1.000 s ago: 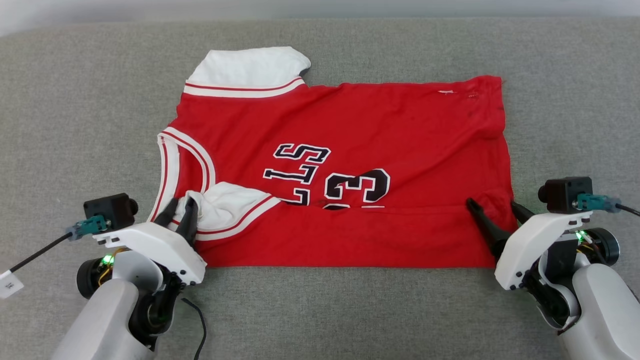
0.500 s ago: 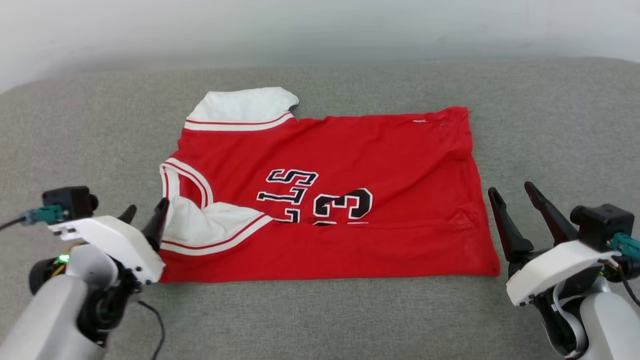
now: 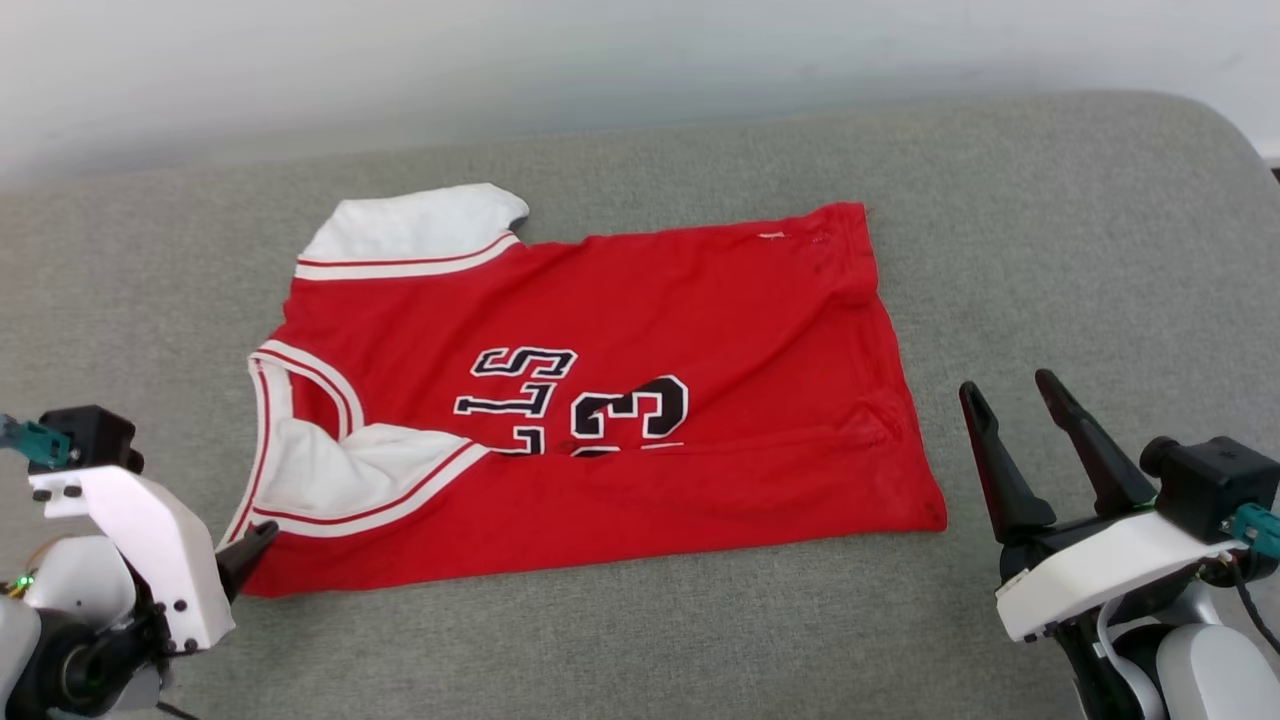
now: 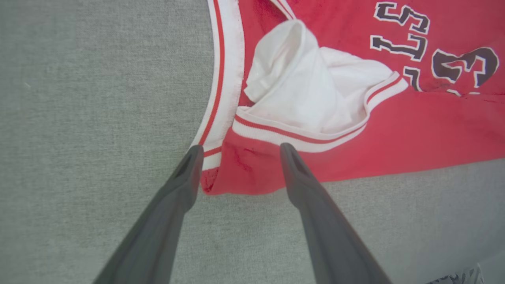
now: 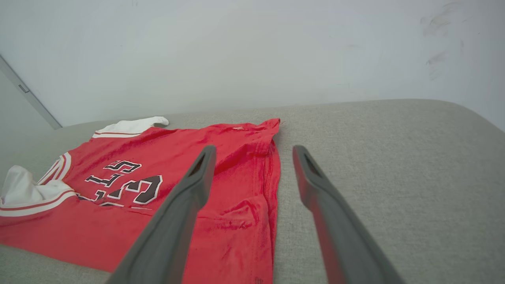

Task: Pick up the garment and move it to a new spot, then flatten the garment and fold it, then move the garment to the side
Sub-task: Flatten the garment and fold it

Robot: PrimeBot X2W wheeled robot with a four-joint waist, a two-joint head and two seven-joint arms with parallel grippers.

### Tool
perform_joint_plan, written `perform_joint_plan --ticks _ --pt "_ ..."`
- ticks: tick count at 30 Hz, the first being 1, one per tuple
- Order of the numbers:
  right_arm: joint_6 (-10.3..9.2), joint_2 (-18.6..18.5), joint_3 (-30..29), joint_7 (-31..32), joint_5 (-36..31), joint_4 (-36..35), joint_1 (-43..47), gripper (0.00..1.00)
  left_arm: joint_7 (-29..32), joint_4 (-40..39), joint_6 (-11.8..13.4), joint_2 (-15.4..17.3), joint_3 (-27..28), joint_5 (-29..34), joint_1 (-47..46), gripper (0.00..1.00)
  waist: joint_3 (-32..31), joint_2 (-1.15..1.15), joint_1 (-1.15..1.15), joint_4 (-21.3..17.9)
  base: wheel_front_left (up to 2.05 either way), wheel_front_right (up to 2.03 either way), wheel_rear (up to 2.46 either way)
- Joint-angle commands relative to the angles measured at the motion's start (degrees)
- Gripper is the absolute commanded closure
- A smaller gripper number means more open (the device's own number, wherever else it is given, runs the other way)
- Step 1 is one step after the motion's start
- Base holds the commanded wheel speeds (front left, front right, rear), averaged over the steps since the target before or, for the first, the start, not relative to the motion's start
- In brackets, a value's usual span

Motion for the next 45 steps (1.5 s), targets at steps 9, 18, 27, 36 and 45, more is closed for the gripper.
perform_joint_plan --ticks 9,18,27,36,45 --pt "-0.02 1.0 -0.3 0.5 -0.1 -2.9 -1.5 0.0 -0.1 2.1 0.7 -2.1 0.5 -2.7 2.0 0.0 7.0 0.0 0.01 -2.3 0.0 0.0 0.0" --pt "-0.02 -0.9 -1.5 3.2 2.6 -2.7 -1.7 0.0 -0.9 6.9 -2.3 -8.1 -2.4 -4.5 1.9 1.0 6.7 0.0 0.01 -1.4 0.0 0.0 0.0" --pt "-0.02 -4.7 -5.1 15.1 9.8 -1.3 -1.1 0.0 -6.9 7.7 -5.4 -8.3 -1.9 -1.4 -0.9 1.0 3.9 0.0 0.01 1.6 0.0 0.0 0.0" --pt "-0.02 -5.0 -8.9 39.0 12.8 2.7 -2.8 0.0 -10.4 0.8 -4.3 -8.0 -2.8 4.0 -4.8 1.0 4.6 0.0 0.01 5.2 0.0 0.0 0.0" --pt "-0.02 -2.5 -4.4 42.3 13.1 8.1 -8.2 0.0 -11.7 -3.6 -2.9 -8.1 -3.5 6.9 -6.8 1.0 7.6 0.0 0.01 7.0 0.0 0.0 0.0"
